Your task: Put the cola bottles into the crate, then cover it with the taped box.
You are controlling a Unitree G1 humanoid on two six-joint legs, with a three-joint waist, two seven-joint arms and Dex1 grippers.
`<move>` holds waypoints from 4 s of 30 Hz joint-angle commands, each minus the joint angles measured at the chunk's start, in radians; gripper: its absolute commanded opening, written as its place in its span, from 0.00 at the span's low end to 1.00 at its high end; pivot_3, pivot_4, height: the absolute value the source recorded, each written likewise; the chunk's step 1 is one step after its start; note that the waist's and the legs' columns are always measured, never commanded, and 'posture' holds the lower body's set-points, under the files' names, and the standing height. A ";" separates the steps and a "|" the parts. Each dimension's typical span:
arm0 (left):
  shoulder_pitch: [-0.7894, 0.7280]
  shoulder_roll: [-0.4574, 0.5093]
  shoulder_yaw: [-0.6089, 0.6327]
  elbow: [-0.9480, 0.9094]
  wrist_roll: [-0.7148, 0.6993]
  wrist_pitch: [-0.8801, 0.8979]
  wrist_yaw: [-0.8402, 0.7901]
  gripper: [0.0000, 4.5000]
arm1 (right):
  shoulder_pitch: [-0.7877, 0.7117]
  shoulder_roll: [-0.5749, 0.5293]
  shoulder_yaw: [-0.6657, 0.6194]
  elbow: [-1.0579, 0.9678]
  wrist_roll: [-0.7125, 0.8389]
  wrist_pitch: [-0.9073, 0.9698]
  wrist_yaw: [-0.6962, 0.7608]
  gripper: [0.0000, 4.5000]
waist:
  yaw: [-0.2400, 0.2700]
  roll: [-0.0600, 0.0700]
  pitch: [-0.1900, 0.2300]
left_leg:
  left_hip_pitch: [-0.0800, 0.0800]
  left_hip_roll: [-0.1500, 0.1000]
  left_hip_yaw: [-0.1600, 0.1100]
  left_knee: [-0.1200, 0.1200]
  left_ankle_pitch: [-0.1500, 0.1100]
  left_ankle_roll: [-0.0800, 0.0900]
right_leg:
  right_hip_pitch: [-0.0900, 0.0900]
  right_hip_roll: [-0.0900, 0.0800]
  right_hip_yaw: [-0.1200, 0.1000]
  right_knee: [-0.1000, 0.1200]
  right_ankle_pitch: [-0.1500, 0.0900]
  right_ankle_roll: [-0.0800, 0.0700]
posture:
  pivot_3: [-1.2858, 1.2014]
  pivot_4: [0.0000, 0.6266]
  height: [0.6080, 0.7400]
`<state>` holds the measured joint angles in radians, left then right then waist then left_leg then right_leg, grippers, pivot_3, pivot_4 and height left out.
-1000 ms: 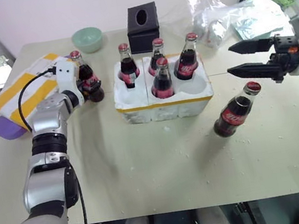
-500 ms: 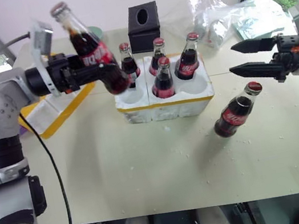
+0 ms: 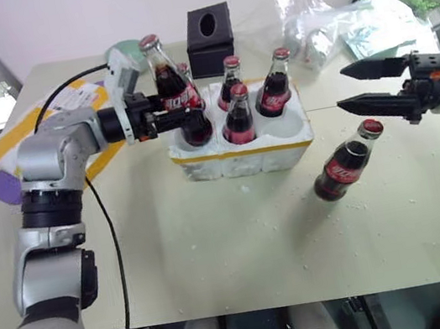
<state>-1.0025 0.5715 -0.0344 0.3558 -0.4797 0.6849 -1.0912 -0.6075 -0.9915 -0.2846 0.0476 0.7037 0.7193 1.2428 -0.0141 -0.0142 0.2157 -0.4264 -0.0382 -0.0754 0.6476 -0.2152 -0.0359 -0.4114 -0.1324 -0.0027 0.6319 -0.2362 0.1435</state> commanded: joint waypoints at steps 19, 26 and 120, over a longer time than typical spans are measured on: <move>-0.002 0.075 -0.097 -0.014 0.150 -0.128 -0.174 0.73 | -0.048 0.013 -0.004 -0.041 0.026 0.021 -0.063 1.00 | -0.004 0.000 0.000 | -0.001 0.000 0.000 -0.001 -0.001 0.002 | -0.001 0.000 0.000 0.000 0.000 0.000 | 0.52 0.24 0.98; 0.029 0.029 -0.102 0.029 0.199 -0.187 -0.129 0.99 | 0.013 -0.002 -0.041 -0.020 0.024 -0.026 -0.021 1.00 | 0.000 0.000 0.000 | 0.000 0.000 0.000 0.001 -0.001 0.002 | 0.000 0.000 0.000 0.000 0.000 0.000 | 0.52 0.24 0.98; 0.285 0.293 0.133 -0.630 -0.333 0.232 -0.076 1.00 | -0.069 0.316 0.080 -0.083 0.076 -0.059 -0.463 0.64 | 0.001 0.003 0.000 | 0.001 0.003 0.000 -0.001 -0.001 0.002 | 0.001 0.003 0.001 -0.002 0.000 -0.002 | 0.52 0.24 0.98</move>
<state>-0.7122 0.8473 0.0566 -0.2438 -0.7943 0.9143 -1.1778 -0.6207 -0.6736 -0.1791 -0.0162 0.7877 0.7095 0.7595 -0.0132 -0.0114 0.2161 -0.4265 -0.0355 -0.0759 0.6468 -0.2163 -0.0339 -0.4115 -0.1291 -0.0018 0.6300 -0.2361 0.1420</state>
